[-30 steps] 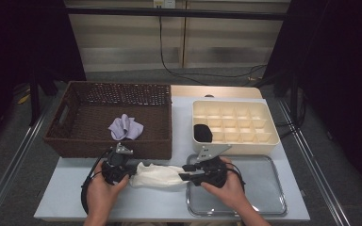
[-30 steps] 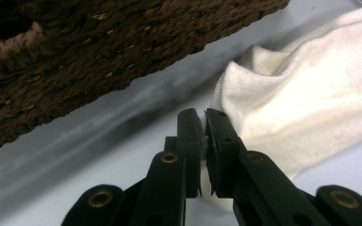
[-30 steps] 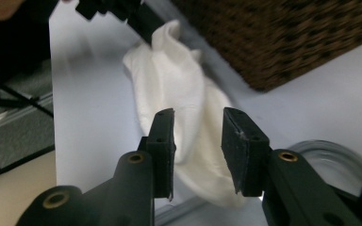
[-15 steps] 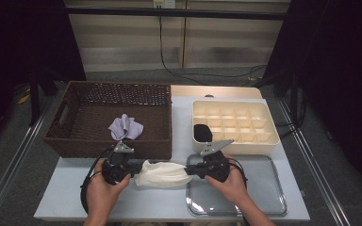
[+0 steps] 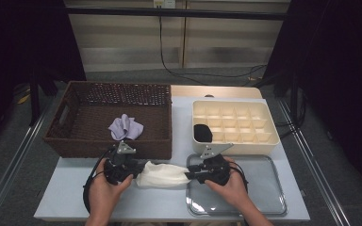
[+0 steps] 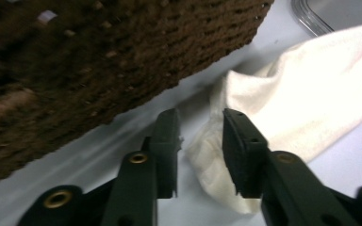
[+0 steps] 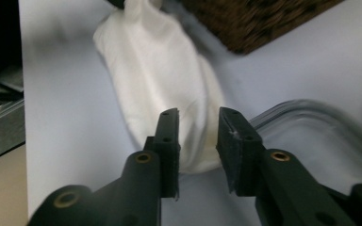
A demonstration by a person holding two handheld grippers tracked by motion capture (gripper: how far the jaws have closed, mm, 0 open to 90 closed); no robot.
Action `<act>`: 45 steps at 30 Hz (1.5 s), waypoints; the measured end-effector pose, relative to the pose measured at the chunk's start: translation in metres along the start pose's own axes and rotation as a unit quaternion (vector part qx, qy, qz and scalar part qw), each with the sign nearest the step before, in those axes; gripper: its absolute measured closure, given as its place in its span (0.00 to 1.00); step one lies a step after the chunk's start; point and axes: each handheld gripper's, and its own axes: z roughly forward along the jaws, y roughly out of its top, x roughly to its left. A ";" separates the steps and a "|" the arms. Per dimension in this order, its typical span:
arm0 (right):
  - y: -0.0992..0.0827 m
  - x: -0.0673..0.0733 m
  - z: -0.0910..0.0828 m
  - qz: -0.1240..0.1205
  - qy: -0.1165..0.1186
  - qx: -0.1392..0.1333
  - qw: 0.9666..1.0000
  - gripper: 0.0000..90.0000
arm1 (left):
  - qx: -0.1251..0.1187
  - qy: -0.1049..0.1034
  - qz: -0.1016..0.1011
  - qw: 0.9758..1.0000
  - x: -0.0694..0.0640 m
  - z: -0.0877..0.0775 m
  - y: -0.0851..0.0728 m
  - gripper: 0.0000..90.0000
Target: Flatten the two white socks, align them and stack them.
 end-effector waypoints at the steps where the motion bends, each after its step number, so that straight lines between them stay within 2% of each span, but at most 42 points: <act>1: 0.002 0.000 -0.003 -0.007 -0.007 -0.007 1.000 0.77 | 0.000 0.000 -0.003 1.000 0.000 -0.002 0.000 0.72; 3: 0.007 0.002 -0.010 -0.023 -0.023 -0.023 0.999 0.80 | -0.006 -0.003 -0.005 1.000 0.002 -0.005 -0.001 0.69; 6: 0.012 0.010 -0.011 -0.052 -0.021 -0.027 0.998 0.94 | -0.013 -0.005 -0.010 1.000 0.003 -0.009 -0.002 0.64; 9: 0.014 0.017 -0.003 -0.069 -0.005 -0.022 0.997 1.00 | -0.011 -0.015 -0.012 1.000 0.003 -0.011 -0.004 0.63; 12: 0.013 0.020 0.011 -0.084 -0.001 -0.007 0.996 1.00 | 0.000 -0.025 -0.011 1.000 0.003 -0.008 -0.009 0.63; 16: 0.005 0.015 0.026 -0.087 -0.006 0.024 0.996 1.00 | 0.004 -0.020 -0.006 1.000 0.005 -0.001 -0.013 0.66; 17: 0.002 0.015 0.028 -0.081 -0.006 0.031 0.996 1.00 | 0.003 -0.015 -0.004 1.000 0.004 0.002 -0.014 0.67; 19: -0.003 0.014 0.030 -0.074 0.004 0.032 0.997 1.00 | 0.001 -0.015 -0.003 1.000 0.004 0.008 -0.014 0.71; 20: -0.003 0.015 0.029 -0.074 0.004 0.031 0.997 1.00 | 0.000 -0.022 0.001 1.000 0.004 0.012 -0.014 0.71; 22: -0.004 0.016 0.028 -0.077 0.003 0.036 0.996 1.00 | -0.004 -0.021 0.001 1.000 0.005 0.016 -0.013 0.71; 23: -0.004 0.015 0.028 -0.082 0.001 0.035 0.996 1.00 | -0.001 -0.027 0.001 1.000 0.005 0.017 -0.013 0.71; 24: -0.005 0.016 0.028 -0.079 0.002 0.033 0.996 1.00 | -0.002 -0.024 0.001 1.000 0.005 0.019 -0.013 0.72; 27: -0.006 0.016 0.028 -0.079 0.000 0.031 0.996 1.00 | -0.004 -0.037 -0.002 0.999 0.005 0.023 -0.014 0.75; 32: -0.007 0.017 0.027 -0.072 -0.001 0.029 0.997 1.00 | -0.004 -0.043 -0.007 0.999 0.006 0.024 -0.013 0.76; 34: -0.007 0.017 0.027 -0.073 -0.002 0.030 0.997 1.00 | -0.004 -0.038 -0.006 0.999 0.005 0.022 -0.013 0.74; 38: -0.008 0.018 0.027 -0.070 -0.003 0.028 0.997 1.00 | -0.010 -0.046 -0.017 0.999 0.007 0.009 -0.011 0.67; 39: -0.008 0.018 0.027 -0.071 -0.003 0.028 0.997 1.00 | -0.016 -0.044 -0.019 0.999 0.007 0.008 -0.011 0.65; 42: -0.008 0.017 0.027 -0.071 -0.003 0.026 0.997 1.00 | -0.012 -0.041 -0.019 0.999 0.005 0.006 -0.013 0.62; 45: -0.008 0.017 0.027 -0.069 -0.002 0.026 0.997 1.00 | -0.013 -0.049 -0.019 0.999 0.001 0.004 -0.013 0.58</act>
